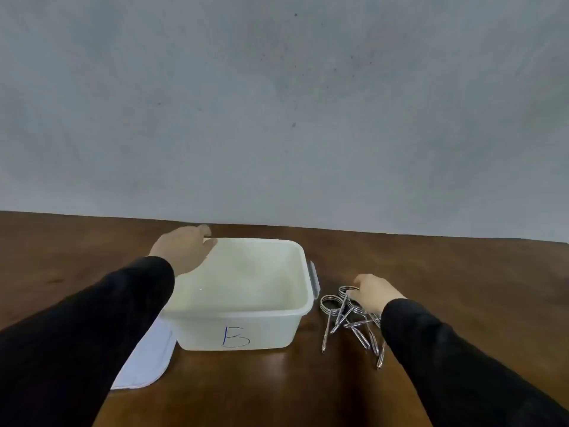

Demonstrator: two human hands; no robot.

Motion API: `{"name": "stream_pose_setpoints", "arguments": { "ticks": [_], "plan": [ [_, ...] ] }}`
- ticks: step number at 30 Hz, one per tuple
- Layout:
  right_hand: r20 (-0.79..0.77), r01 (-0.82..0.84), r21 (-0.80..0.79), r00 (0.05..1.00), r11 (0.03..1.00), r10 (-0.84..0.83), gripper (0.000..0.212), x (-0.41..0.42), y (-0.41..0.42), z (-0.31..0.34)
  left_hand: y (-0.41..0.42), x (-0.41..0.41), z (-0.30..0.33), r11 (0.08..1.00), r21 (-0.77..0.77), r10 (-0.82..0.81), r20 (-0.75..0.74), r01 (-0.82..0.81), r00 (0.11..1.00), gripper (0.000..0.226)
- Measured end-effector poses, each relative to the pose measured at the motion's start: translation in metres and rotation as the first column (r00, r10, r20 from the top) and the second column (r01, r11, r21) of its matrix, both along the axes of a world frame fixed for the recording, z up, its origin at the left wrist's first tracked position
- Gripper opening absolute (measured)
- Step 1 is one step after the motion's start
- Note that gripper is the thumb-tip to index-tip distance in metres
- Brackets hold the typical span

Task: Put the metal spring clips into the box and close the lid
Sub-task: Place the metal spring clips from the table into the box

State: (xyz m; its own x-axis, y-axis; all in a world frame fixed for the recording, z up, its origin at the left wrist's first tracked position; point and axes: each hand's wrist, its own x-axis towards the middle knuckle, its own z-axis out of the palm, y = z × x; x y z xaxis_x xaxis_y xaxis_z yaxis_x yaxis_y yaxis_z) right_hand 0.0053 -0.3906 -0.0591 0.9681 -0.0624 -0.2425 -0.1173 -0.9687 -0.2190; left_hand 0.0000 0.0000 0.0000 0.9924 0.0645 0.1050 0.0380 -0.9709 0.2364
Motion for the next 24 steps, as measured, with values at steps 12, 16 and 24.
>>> {"name": "stream_pose_setpoints", "arguments": {
  "ticks": [12,16,24],
  "plan": [
    [0.089,0.249,-0.081,0.966,0.965,-0.242,0.026,0.023,0.031,-0.035,0.034,0.022,-0.029,0.930,-0.367,0.018,-0.038,-0.030,0.999,0.034],
    [0.080,0.269,-0.048,0.961,0.962,-0.265,0.029,0.027,0.030,-0.034,0.041,0.029,-0.031,0.897,-0.441,-0.007,-0.079,-0.028,0.997,0.036],
    [0.360,0.126,0.172,0.915,0.977,-0.181,0.031,0.018,0.058,0.100,0.048,0.026,-0.027,0.782,-0.619,-0.059,-0.180,-0.066,0.982,0.045]
  ]
}}
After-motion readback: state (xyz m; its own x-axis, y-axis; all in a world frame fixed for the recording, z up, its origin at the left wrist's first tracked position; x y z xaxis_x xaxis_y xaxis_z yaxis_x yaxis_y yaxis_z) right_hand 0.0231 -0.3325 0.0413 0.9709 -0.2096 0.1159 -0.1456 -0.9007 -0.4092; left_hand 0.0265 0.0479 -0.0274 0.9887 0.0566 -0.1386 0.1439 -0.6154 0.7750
